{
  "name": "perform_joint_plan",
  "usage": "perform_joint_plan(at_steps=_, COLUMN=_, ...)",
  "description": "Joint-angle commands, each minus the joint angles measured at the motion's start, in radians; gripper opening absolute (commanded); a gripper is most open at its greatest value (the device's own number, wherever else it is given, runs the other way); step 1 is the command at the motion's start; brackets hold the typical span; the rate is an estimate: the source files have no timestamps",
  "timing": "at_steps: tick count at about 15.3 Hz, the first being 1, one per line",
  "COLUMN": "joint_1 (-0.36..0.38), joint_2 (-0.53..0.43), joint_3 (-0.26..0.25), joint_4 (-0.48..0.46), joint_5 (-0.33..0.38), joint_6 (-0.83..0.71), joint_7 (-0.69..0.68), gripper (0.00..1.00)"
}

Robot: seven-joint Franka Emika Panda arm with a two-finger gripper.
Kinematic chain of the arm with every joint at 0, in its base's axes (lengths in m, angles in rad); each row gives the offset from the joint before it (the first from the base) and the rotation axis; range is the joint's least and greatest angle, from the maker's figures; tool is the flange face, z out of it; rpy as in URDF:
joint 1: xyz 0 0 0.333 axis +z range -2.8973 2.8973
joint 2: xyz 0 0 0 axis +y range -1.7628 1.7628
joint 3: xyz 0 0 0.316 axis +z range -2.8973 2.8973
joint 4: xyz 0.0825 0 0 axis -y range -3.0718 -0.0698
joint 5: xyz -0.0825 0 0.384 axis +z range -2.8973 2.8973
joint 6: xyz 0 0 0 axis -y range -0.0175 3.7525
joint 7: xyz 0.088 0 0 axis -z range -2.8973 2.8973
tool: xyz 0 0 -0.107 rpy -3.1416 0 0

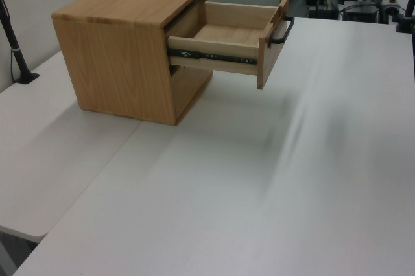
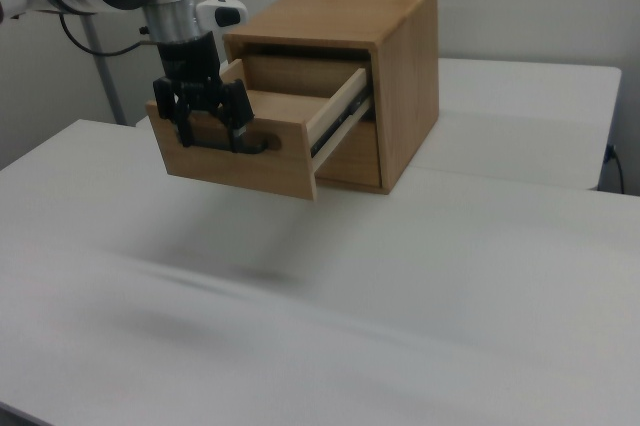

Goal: Open the drawer by sliding it
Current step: 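Release the handle and raise the gripper away from the drawer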

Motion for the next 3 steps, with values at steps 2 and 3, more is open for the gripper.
perform_joint_plan(at_steps=2, joint_1=0.021, joint_2=-0.007, joint_3=0.000, joint_4=0.003, joint_5=-0.036, joint_6=-0.027, joint_7=-0.014, gripper=1.00)
perform_joint_plan(at_steps=3, joint_1=0.022, joint_2=-0.007, joint_3=0.000, joint_4=0.003, joint_5=-0.034, joint_6=-0.030, joint_7=-0.014, gripper=1.00)
